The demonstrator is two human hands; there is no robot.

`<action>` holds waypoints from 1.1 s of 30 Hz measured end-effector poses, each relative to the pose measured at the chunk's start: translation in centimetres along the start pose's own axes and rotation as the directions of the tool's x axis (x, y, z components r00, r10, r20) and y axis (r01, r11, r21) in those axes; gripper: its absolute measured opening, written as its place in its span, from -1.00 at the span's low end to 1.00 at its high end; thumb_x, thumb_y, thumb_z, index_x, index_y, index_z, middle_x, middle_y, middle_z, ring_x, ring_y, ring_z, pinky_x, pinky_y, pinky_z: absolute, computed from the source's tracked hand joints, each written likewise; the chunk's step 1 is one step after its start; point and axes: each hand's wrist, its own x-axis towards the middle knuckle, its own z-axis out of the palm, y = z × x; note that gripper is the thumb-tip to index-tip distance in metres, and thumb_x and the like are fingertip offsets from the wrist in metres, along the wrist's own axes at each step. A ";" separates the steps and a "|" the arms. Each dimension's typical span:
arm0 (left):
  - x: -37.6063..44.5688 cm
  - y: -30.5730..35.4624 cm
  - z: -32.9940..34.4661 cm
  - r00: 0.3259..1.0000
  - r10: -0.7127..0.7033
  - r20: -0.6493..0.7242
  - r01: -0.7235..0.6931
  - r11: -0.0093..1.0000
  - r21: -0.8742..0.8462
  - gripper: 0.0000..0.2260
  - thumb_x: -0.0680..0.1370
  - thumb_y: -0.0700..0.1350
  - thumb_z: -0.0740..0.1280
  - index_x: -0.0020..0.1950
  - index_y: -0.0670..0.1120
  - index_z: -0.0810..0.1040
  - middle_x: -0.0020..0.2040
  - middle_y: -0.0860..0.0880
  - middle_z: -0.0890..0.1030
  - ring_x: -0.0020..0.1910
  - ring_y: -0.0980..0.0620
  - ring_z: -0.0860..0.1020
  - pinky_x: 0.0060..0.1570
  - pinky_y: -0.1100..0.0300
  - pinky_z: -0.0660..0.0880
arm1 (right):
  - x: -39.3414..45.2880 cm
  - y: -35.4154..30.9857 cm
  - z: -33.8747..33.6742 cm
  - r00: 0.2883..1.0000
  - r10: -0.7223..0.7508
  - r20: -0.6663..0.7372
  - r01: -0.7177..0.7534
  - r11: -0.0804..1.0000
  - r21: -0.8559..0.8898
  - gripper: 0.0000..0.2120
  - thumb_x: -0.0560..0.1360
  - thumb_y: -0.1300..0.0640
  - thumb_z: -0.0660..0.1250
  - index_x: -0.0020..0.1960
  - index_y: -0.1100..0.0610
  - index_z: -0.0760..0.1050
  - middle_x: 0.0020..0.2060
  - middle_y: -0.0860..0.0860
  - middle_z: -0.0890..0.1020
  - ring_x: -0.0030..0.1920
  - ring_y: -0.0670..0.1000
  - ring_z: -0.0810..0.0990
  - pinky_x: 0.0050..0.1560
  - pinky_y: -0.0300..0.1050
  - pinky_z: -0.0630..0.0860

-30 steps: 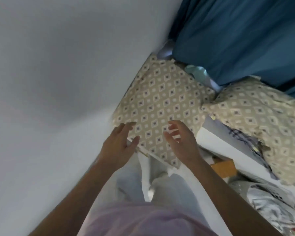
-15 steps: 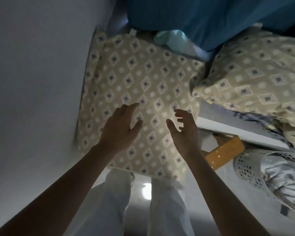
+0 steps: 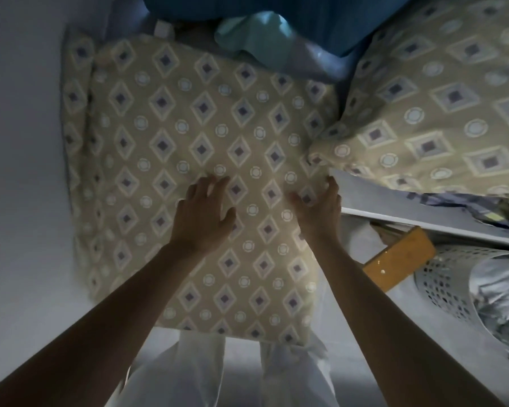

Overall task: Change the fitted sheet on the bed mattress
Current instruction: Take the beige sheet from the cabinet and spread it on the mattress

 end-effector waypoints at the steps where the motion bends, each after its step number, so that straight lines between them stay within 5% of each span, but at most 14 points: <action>1: 0.3 0.2 -0.3 1.000 -0.004 -0.005 0.004 1.000 0.002 -0.40 0.59 0.15 0.21 0.63 0.07 0.26 0.53 -0.15 0.36 0.43 -0.26 0.37 0.25 -0.21 0.49 | 0.2 -0.4 -0.2 0.999 0.036 0.009 -0.037 0.997 0.061 -0.16 0.45 -0.26 0.52 0.55 0.08 0.29 0.36 0.09 0.54 0.30 0.15 0.55 0.31 0.12 0.54; 5: 2.2 1.7 -2.3 0.998 0.029 -0.060 -0.029 1.000 0.002 -0.43 0.63 0.10 0.31 0.62 0.04 0.28 0.50 -0.15 0.38 0.40 -0.27 0.41 0.27 -0.18 0.47 | 0.2 -1.7 -0.8 0.992 0.032 0.123 -0.058 0.975 0.215 -0.42 0.49 -0.19 0.52 0.35 0.13 0.54 0.17 0.03 0.71 0.16 0.10 0.70 0.24 0.09 0.63; 9: 4.5 3.7 -5.1 0.977 0.178 -0.120 -0.186 0.981 -0.058 -0.39 0.61 0.23 0.21 0.62 0.01 0.30 0.51 -0.12 0.36 0.42 -0.22 0.39 0.27 -0.17 0.50 | -1.6 -3.1 -1.0 0.976 -0.072 0.207 0.000 0.944 0.329 -0.57 0.40 -0.13 0.52 0.21 0.00 0.59 0.07 0.09 0.68 0.03 0.08 0.69 0.07 0.04 0.66; 13: 7.6 4.9 -7.5 0.934 0.334 -0.129 -0.349 0.928 -0.130 -0.32 0.55 0.11 0.35 0.64 0.03 0.26 0.58 -0.09 0.29 0.54 -0.16 0.29 0.40 -0.17 0.43 | -3.8 -5.2 -1.5 0.933 -0.210 0.291 0.117 0.944 0.308 -0.76 0.39 0.08 0.41 0.01 0.14 0.53 -0.14 0.13 0.63 -0.16 0.09 0.61 -0.10 -0.04 0.53; 18: 12.4 4.2 -10.3 0.879 0.466 0.101 -0.419 0.857 -0.300 0.03 0.42 -0.03 0.61 0.72 0.11 0.04 0.66 0.02 0.18 0.64 0.01 0.17 0.57 -0.14 0.26 | -6.3 -6.8 -2.7 0.848 -0.394 0.355 0.299 0.908 0.292 -0.79 0.40 0.35 0.35 -0.09 0.06 0.50 -0.06 0.07 0.56 -0.12 0.10 0.53 -0.09 -0.16 0.49; 21: 13.9 4.4 -11.2 0.861 0.433 0.267 -0.377 0.895 -0.237 0.18 0.34 0.06 0.67 0.69 0.25 -0.11 0.60 0.00 0.30 0.56 0.06 0.30 0.53 -0.02 0.32 | -6.5 -6.8 -3.5 0.874 -0.340 0.349 0.238 0.923 0.302 -0.71 0.43 0.51 0.29 -0.07 0.13 0.47 -0.22 0.09 0.55 -0.22 0.03 0.47 -0.19 -0.31 0.40; 25: 13.8 4.6 -11.7 0.876 0.409 0.255 -0.426 0.905 0.014 -0.19 0.39 0.05 0.60 0.58 0.02 0.36 0.28 0.05 0.44 0.37 -0.05 0.36 0.34 0.00 0.39 | -5.9 -6.8 -3.6 0.907 -0.218 0.361 0.054 0.909 0.412 -0.62 0.48 0.46 0.35 0.16 0.10 0.40 -0.17 0.05 0.61 -0.18 -0.09 0.56 -0.19 -0.29 0.50; 28: 12.6 4.5 -11.6 0.891 0.426 0.157 -0.440 0.895 0.071 -0.51 0.44 0.04 0.54 0.31 -0.08 0.54 0.16 -0.03 0.55 0.23 -0.11 0.46 0.18 -0.09 0.48 | -4.7 -8.0 -3.0 0.937 -0.057 0.346 -0.133 0.854 0.502 -0.44 0.49 0.02 0.57 0.39 0.05 0.39 0.01 -0.11 0.73 -0.03 -0.12 0.71 -0.11 -0.22 0.60; 30: 11.7 4.1 -11.4 0.886 0.452 0.103 -0.458 0.887 0.049 -0.54 0.44 0.07 0.49 0.27 -0.09 0.56 0.14 -0.06 0.56 0.19 -0.11 0.47 0.15 -0.14 0.49 | -3.6 -9.1 -2.3 0.957 -0.067 0.282 -0.081 0.872 0.483 -0.33 0.44 -0.17 0.58 0.45 0.00 0.44 0.16 -0.10 0.71 0.12 -0.10 0.70 0.05 -0.19 0.65; 33: 10.2 3.1 -11.9 0.867 0.497 0.023 -0.497 0.868 0.005 -0.46 0.40 0.13 0.45 0.33 -0.03 0.54 0.20 -0.02 0.47 0.22 -0.08 0.43 0.22 -0.13 0.48 | -3.4 -10.4 -1.9 0.954 -0.160 0.253 0.009 0.860 0.510 -0.59 0.58 0.04 0.50 0.39 0.09 0.54 0.17 0.00 0.72 0.15 -0.03 0.71 0.19 -0.04 0.67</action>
